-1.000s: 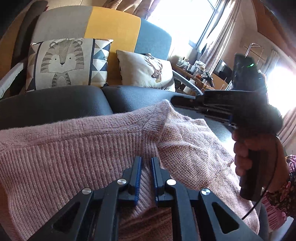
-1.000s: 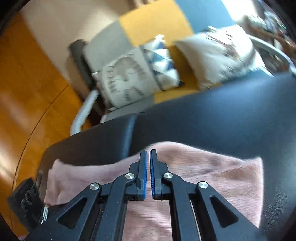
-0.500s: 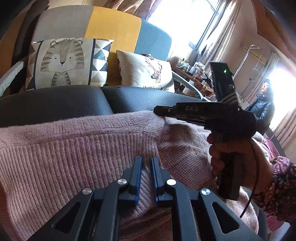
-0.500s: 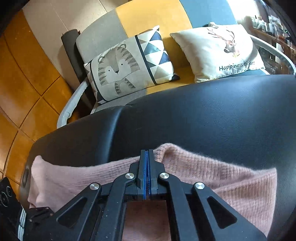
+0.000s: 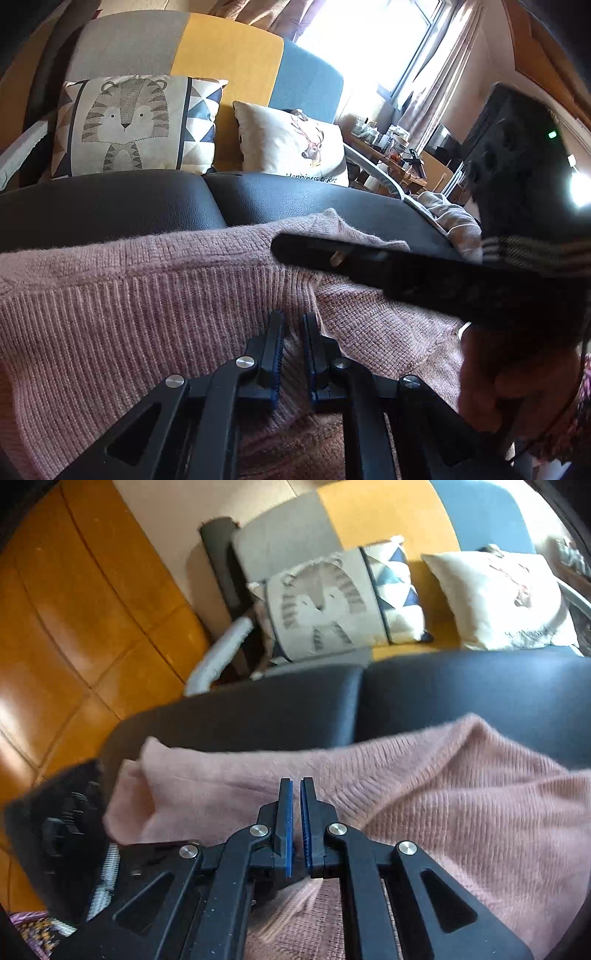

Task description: Fold clothes

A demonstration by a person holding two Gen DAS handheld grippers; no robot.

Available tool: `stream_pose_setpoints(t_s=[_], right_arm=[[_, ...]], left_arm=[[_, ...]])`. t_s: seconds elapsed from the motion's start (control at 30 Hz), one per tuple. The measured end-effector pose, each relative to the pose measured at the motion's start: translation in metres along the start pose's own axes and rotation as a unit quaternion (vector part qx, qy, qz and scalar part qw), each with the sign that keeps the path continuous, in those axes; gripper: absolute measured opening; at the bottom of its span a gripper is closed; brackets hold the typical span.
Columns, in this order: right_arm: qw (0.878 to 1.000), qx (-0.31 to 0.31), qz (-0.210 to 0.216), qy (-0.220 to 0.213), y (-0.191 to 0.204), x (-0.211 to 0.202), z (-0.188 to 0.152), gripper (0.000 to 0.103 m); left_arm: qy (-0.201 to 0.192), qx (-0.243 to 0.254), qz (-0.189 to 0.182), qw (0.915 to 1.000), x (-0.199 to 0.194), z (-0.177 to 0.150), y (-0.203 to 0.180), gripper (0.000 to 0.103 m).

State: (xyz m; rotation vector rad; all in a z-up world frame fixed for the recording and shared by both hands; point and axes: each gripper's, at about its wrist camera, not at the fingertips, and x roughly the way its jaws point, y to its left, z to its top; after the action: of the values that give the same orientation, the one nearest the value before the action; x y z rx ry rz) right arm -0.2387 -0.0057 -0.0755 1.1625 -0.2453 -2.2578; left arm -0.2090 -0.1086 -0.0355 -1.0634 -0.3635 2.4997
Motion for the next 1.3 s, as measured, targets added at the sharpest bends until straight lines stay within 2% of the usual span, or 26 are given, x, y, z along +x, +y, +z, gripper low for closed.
stream_pose_setpoints(t_s=[0.07, 0.13, 0.23, 0.37, 0.5, 0.67, 0.8, 0.87, 0.9, 0.97, 1.03, 1.07, 1.2, 1.3], right_arm=[[0.999, 0.038, -0.011, 0.010, -0.015, 0.010, -0.006, 0.004], [0.998, 0.067, 0.011, 0.002, -0.029, 0.014, -0.012, 0.000], [0.997, 0.068, 0.017, -0.010, -0.032, 0.016, -0.017, 0.000], [0.997, 0.076, 0.024, -0.015, -0.032, 0.018, -0.019, 0.000], [0.997, 0.073, 0.020, -0.018, -0.032, 0.019, -0.017, 0.000], [0.998, 0.056, -0.002, -0.016, -0.025, 0.018, -0.017, 0.000], [0.999, 0.014, -0.052, -0.001, -0.007, 0.016, -0.012, 0.000], [0.998, -0.015, -0.061, -0.012, 0.018, 0.004, -0.006, 0.008], [0.997, -0.030, -0.066, -0.018, 0.030, -0.001, -0.003, 0.008], [0.998, -0.057, -0.014, -0.019, 0.060, -0.009, 0.002, 0.010], [0.994, -0.110, 0.001, 0.008, 0.093, -0.003, 0.007, 0.010], [0.993, -0.115, 0.000, 0.015, 0.099, 0.003, 0.005, 0.010], [0.994, -0.101, -0.006, 0.039, 0.102, 0.029, -0.006, 0.010], [0.998, -0.058, 0.020, 0.021, 0.084, 0.034, -0.015, 0.007]], left_arm=[[-0.001, -0.001, 0.000, 1.0000, -0.001, 0.000, 0.000, 0.011], [-0.004, -0.002, -0.001, 1.0000, -0.002, 0.000, 0.000, 0.011], [-0.013, -0.010, 0.008, 0.9998, -0.011, -0.002, 0.002, 0.011], [-0.034, -0.054, 0.046, 0.9969, -0.038, -0.009, 0.026, 0.012], [-0.054, -0.097, 0.084, 0.9903, -0.065, -0.017, 0.050, 0.012], [-0.047, -0.090, 0.102, 0.9896, -0.071, -0.029, 0.059, 0.012], [-0.052, -0.100, 0.090, 0.9896, -0.070, -0.034, 0.064, 0.012], [-0.055, -0.108, 0.079, 0.9894, -0.071, -0.036, 0.069, 0.012], [-0.056, -0.114, 0.073, 0.9892, -0.071, -0.036, 0.072, 0.012], [-0.059, -0.121, 0.064, 0.9889, -0.070, -0.036, 0.075, 0.012], [-0.060, -0.124, 0.060, 0.9886, -0.070, -0.036, 0.077, 0.012], [-0.060, -0.124, 0.059, 0.9886, -0.070, -0.036, 0.077, 0.012], [-0.063, -0.131, 0.053, 0.9880, -0.071, -0.038, 0.079, 0.012], [-0.065, -0.135, 0.050, 0.9875, -0.071, -0.039, 0.079, 0.011]])
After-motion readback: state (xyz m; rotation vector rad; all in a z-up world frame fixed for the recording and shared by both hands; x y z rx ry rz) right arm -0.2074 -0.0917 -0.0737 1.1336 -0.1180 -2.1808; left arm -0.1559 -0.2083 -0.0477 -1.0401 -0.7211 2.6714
